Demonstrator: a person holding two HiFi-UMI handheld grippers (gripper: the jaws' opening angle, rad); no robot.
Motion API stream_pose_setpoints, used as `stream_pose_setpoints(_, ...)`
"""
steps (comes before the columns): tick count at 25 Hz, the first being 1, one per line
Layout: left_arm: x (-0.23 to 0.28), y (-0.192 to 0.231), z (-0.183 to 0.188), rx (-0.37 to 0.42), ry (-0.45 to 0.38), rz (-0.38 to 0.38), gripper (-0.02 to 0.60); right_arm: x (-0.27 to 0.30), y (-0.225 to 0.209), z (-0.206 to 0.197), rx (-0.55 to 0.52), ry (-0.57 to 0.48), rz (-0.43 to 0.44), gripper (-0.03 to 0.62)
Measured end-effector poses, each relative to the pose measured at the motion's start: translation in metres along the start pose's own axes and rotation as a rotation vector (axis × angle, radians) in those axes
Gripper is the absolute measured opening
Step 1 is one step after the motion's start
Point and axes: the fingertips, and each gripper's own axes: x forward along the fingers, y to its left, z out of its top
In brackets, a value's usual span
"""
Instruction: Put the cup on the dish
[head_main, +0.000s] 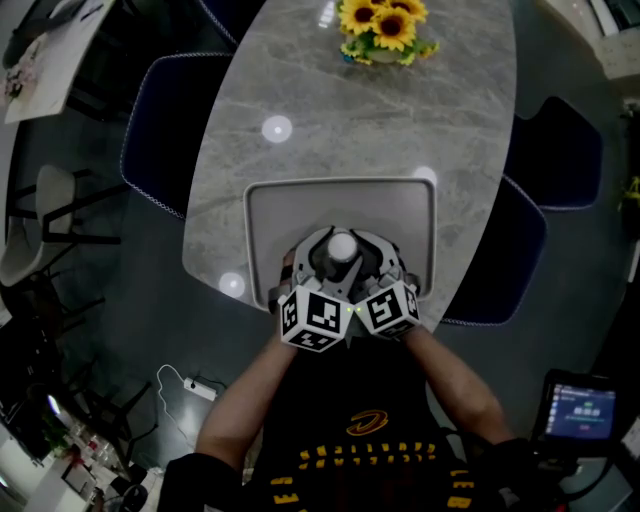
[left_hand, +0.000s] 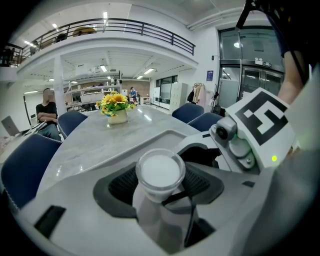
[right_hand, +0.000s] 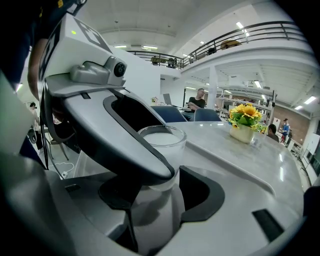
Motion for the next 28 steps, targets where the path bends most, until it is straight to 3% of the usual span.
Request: stream_pose_setpoints(28,0.007,0.003,-0.007,-0.026,-0.069,0.022,0.270,0.007,0.001,-0.013,0.002,0.032,0.036,0.238)
